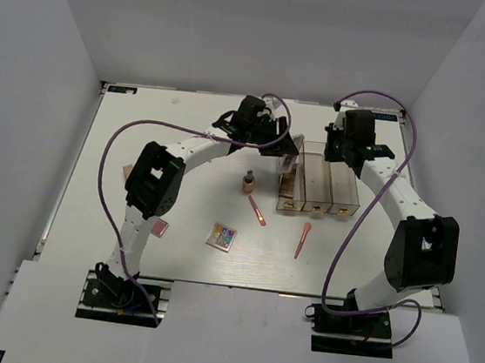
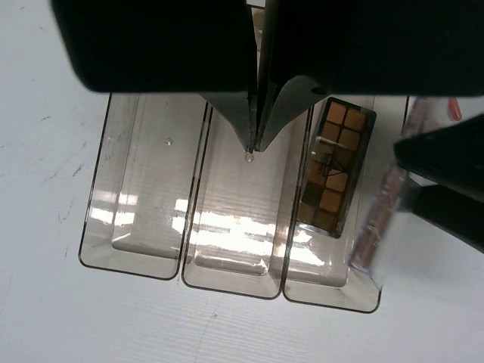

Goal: Organize the makeup

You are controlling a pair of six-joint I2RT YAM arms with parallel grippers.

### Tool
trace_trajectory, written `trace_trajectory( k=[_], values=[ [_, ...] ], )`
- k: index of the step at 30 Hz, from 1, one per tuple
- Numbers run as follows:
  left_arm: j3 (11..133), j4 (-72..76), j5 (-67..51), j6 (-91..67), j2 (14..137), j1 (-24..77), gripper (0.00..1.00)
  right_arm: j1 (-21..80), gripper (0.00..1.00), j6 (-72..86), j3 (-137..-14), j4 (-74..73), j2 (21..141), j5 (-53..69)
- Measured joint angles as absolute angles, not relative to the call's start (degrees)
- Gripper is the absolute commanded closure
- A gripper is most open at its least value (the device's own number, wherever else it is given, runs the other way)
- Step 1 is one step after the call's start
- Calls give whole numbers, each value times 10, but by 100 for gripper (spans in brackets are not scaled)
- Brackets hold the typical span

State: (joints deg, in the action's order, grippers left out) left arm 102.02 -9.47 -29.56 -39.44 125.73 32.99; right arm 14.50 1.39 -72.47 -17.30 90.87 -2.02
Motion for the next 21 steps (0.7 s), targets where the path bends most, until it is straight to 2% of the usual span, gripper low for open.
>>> trace_trajectory(
  k=[3,6,16,21],
  values=[
    [1034,-101,-274,-411,1272,352,71,141,95,15,-720,-173,908,-22],
    [1055,-111,-244,-418,1282,368,64,138,95,16,-714,-172,905,-22],
    [1071,-192,-128,-418,1284,387,56,132,94,22,-705,-167,896,-22],
    [1079,-213,-102,-418,1286,392,42,131,92,25,-704,-165,896,-22]
  ],
)
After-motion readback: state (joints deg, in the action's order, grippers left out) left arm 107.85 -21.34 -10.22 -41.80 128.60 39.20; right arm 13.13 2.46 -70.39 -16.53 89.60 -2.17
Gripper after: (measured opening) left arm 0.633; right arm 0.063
